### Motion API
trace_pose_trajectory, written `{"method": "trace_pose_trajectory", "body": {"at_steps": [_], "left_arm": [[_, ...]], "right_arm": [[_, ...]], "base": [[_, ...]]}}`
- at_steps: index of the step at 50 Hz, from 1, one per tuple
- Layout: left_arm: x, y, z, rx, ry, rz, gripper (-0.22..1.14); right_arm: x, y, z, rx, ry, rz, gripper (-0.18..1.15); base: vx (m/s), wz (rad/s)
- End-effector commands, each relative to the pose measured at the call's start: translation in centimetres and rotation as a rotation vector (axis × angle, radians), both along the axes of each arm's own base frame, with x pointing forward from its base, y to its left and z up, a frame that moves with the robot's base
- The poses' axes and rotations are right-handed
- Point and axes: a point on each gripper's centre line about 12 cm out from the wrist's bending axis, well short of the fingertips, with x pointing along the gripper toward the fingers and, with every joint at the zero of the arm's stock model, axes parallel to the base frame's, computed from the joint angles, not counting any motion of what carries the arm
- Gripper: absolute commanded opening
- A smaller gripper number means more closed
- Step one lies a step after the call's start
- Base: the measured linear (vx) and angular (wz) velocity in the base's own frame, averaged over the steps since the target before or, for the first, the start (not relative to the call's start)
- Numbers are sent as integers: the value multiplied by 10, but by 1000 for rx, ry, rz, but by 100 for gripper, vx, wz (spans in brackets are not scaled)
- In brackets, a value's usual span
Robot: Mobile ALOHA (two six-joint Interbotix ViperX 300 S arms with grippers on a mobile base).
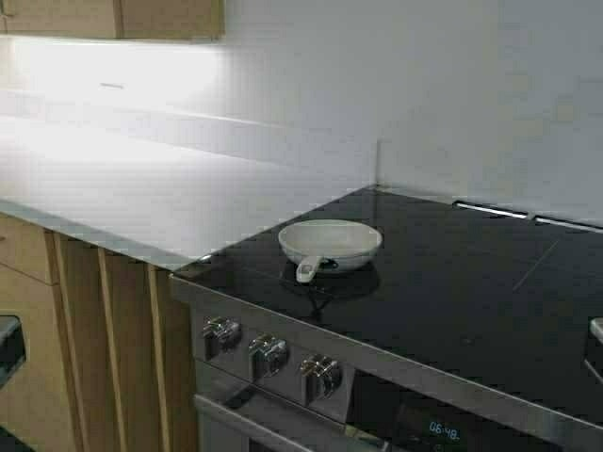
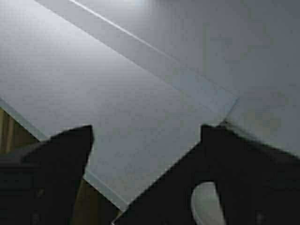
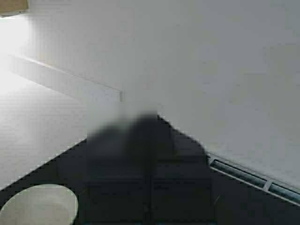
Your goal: Wash the pan
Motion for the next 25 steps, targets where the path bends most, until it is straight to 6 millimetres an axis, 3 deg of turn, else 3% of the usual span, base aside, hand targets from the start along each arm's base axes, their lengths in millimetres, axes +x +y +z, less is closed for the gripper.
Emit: {"method": "trace_pose_trajectory", "body": {"at_steps": [1,11,25], "left_arm": [[20,-20,3,-20,29,-80,100],[48,-47,-23,-95,81,-163,100],[79,-67,-81,-233,152,-222,100]], "right_arm": [[2,0,3,3,-6,1,7],[2,0,2,3,-3,1,7],[2,0,-3,3,12,1,7]], "base": [[0,0],[0,0],[0,0]]}}
